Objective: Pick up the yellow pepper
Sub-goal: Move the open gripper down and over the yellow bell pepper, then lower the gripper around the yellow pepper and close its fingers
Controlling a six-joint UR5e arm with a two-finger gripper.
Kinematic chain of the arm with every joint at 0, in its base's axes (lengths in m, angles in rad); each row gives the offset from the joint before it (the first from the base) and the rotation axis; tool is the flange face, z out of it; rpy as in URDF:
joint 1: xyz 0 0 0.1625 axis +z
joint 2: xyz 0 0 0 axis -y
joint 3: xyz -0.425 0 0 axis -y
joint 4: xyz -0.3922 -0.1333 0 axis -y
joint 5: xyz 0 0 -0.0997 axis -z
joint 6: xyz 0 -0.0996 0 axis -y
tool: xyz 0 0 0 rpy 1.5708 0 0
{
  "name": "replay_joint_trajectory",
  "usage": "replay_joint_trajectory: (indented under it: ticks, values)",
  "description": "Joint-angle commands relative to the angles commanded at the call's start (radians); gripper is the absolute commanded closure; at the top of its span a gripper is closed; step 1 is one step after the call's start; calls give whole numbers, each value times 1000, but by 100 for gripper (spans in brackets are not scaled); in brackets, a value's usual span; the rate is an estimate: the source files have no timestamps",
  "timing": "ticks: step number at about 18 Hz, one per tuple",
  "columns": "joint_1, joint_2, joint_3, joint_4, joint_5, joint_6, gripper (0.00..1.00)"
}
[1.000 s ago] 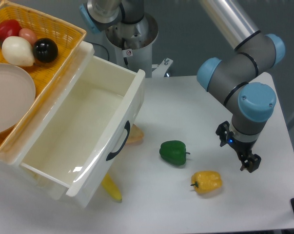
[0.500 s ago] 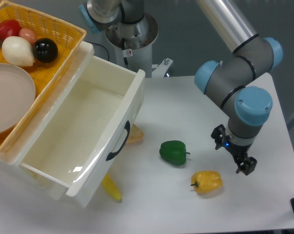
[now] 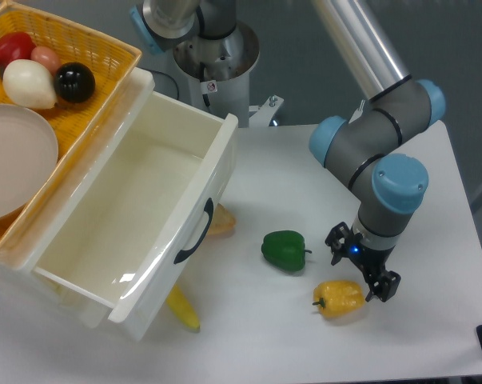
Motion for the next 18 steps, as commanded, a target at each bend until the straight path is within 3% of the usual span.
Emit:
replay_joint_trajectory:
  ticks: [7, 18]
  values:
    - [-3, -49, 69, 0, -2, 15, 0]
    - [-21, -55, 51, -3, 5, 37, 0]
